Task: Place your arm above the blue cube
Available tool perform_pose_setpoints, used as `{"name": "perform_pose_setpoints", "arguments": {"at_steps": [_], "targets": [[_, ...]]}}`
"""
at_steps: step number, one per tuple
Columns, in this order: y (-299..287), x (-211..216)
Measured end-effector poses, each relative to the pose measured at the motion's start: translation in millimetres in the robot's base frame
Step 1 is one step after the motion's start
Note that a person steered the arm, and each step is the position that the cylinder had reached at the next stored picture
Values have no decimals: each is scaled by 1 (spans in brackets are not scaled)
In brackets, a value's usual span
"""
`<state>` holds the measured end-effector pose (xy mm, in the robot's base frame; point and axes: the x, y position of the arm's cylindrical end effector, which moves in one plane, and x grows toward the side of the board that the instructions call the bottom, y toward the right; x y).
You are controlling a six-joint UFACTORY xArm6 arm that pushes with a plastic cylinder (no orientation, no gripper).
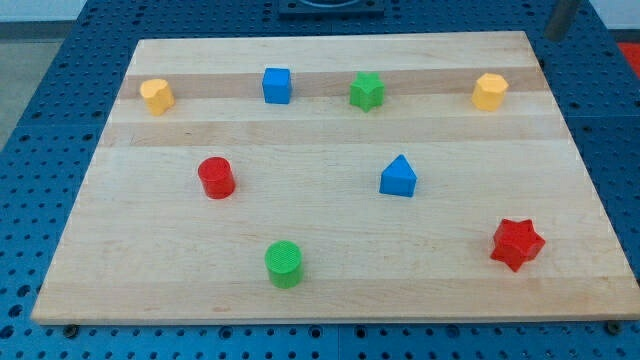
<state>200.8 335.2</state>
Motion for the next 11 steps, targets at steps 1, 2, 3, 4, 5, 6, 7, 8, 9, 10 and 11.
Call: {"name": "perform_pose_setpoints", "arguments": {"at_steps": [1,2,3,4,5,6,7,8,9,10,11], "targets": [[-1,-3],[-5,-3],[-38,-3],[-97,-3],[-152,-3],[-210,-3],[-269,-3],[-331,-2],[-395,4],[-421,13],[-421,43]]}}
